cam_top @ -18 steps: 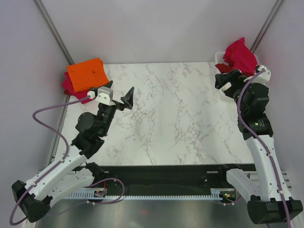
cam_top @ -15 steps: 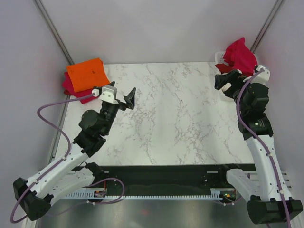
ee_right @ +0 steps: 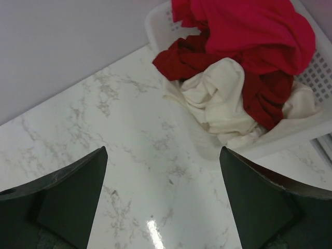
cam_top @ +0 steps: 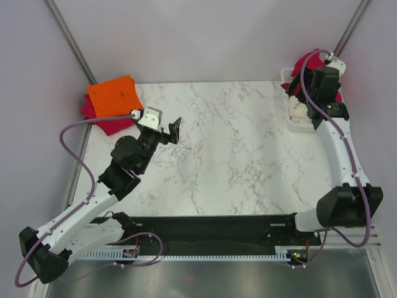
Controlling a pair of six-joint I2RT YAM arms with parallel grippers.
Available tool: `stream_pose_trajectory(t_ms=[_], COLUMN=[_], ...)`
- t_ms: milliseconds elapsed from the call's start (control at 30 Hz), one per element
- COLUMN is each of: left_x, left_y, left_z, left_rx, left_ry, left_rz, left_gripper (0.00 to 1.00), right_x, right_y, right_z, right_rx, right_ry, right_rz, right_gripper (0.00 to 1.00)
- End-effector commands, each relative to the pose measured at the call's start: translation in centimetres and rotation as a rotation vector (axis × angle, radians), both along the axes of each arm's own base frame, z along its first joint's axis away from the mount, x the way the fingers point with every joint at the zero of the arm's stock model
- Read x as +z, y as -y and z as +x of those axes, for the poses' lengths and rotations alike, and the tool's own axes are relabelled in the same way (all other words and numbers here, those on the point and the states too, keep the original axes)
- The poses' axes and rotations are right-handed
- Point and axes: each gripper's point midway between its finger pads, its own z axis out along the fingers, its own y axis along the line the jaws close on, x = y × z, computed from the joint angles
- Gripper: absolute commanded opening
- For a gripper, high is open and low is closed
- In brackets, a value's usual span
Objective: Fold and stack the t-shirts
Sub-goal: Grab the tshirt from the pile
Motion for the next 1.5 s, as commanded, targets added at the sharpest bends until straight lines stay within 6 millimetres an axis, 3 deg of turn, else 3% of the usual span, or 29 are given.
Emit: stream_pose_trajectory(t_ms=[0,167,367,567,767,833,867,933,967,1033,1100,1200,1233,1267,1300,1333,1367,1400,1433,1467], left_x=[2.9,3.0,2.9,2.8,2.7,2.7,2.7,2.7,2.7,2.7,2.7,2.9,2.9,2.8,2.8,2.7,2.8,2.7,2.7,2.8], left_y=[-0.4,-0.3,-0.3,-0.2,-0.1,0.0,-0.1,0.0,0.0,0.0,0.0,0.1,0.2,0.2,0.2,0.2,0.3,0.3,0.3,0.2], left_z=[-0.6,-0.7,-0.7,-0.6,-0.6,-0.6,-0.5,-0.5,-0.6,-0.6,-0.6,-0.7,-0.7,-0.7,-0.7,-0.7,-0.7,-0.6,-0.6,-0.6], left_rx=[-0.007,-0.014,-0.015,-0.016,-0.021,-0.022,-0.021,-0.022,-0.024,-0.024,-0.025,-0.032,-0.034,-0.037,-0.039,-0.041,-0.042,-0.039,-0.038,-0.036], left_ry=[0.048,0.050,0.046,0.044,0.040,0.038,0.039,0.038,0.038,0.038,0.038,0.037,0.036,0.031,0.030,0.029,0.029,0.026,0.024,0.025], left_rz=[-0.066,-0.065,-0.061,-0.054,-0.052,-0.049,-0.048,-0.047,-0.047,-0.047,-0.047,-0.054,-0.054,-0.057,-0.061,-0.060,-0.060,-0.058,-0.059,-0.056], left_gripper=[0.97,0.96,0.96,0.96,0.96,0.96,0.96,0.96,0.96,0.96,0.96,0.96,0.96,0.96,0.96,0.96,0.95,0.95,0.95,0.95], right_x=[-1.4,-4.8,-7.4,-10.2,-12.0,-12.2,-12.2,-12.8,-12.7,-12.5,-11.6,-6.5,-0.3,3.2,8.0,16.4,23.1,27.7,31.4,36.8], right_y=[4.1,6.5,7.4,9.1,9.6,9.9,10.1,10.4,10.7,11.0,11.3,10.1,9.5,7.4,6.3,5.0,3.3,2.1,1.2,0.7], right_z=[0.0,2.7,6.7,9.0,10.4,10.7,10.7,10.8,10.8,11.1,11.3,13.0,14.5,15.0,15.0,12.8,11.4,9.1,4.9,1.4], right_rx=[-0.118,-0.136,-0.134,-0.186,-0.192,-0.199,-0.209,-0.220,-0.225,-0.229,-0.228,-0.179,-0.148,-0.044,0.004,0.038,0.072,0.106,0.119,0.122], right_ry=[-0.117,-0.215,-0.261,-0.332,-0.370,-0.375,-0.377,-0.392,-0.391,-0.385,-0.361,-0.242,-0.093,-0.014,0.108,0.310,0.520,0.662,0.778,0.993], right_rz=[-0.069,-0.070,-0.086,-0.137,-0.158,-0.169,-0.173,-0.182,-0.183,-0.182,-0.169,-0.101,-0.088,-0.052,-0.045,-0.064,-0.085,-0.093,-0.092,-0.106], right_gripper=[0.98,0.93,0.86,0.84,0.72,0.64,0.50,0.37,0.21,0.04,0.00,0.00,0.00,0.00,0.00,0.00,0.00,0.00,0.00,0.00])
